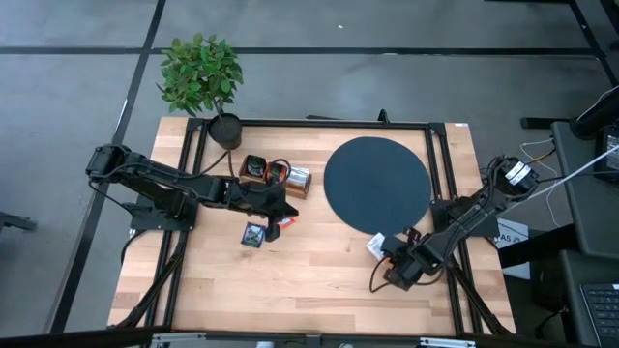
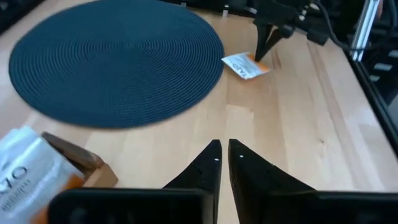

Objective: Pick & Place Tea
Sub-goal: Put the white tea bag into the right section of the wooden organizer

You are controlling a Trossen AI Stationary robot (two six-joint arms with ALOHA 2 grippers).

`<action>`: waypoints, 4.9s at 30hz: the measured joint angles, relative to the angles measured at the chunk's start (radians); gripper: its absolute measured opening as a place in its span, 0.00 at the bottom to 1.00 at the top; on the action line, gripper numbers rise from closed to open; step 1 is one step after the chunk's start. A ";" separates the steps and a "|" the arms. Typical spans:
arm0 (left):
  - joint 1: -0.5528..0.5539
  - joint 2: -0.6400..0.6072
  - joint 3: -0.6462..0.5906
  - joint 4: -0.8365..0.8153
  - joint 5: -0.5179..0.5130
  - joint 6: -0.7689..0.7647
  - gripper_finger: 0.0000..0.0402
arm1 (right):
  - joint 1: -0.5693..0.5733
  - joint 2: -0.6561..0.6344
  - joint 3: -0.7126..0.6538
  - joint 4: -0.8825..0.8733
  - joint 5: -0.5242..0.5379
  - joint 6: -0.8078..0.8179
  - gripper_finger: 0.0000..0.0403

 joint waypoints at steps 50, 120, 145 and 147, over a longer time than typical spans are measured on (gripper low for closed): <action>0.041 0.473 0.002 0.449 0.139 -0.574 0.48 | -0.377 0.151 0.001 0.569 -0.061 -0.702 0.01; 0.029 0.585 0.095 0.344 0.150 -0.650 0.46 | -0.451 0.262 0.032 0.743 -0.102 -0.858 0.00; 0.024 0.584 0.095 0.402 0.225 -0.559 0.01 | -0.461 0.095 0.026 0.624 -0.111 -0.862 0.00; 0.024 0.580 0.095 0.400 0.241 -0.540 0.01 | -0.461 0.036 0.026 0.570 -0.103 -0.863 0.00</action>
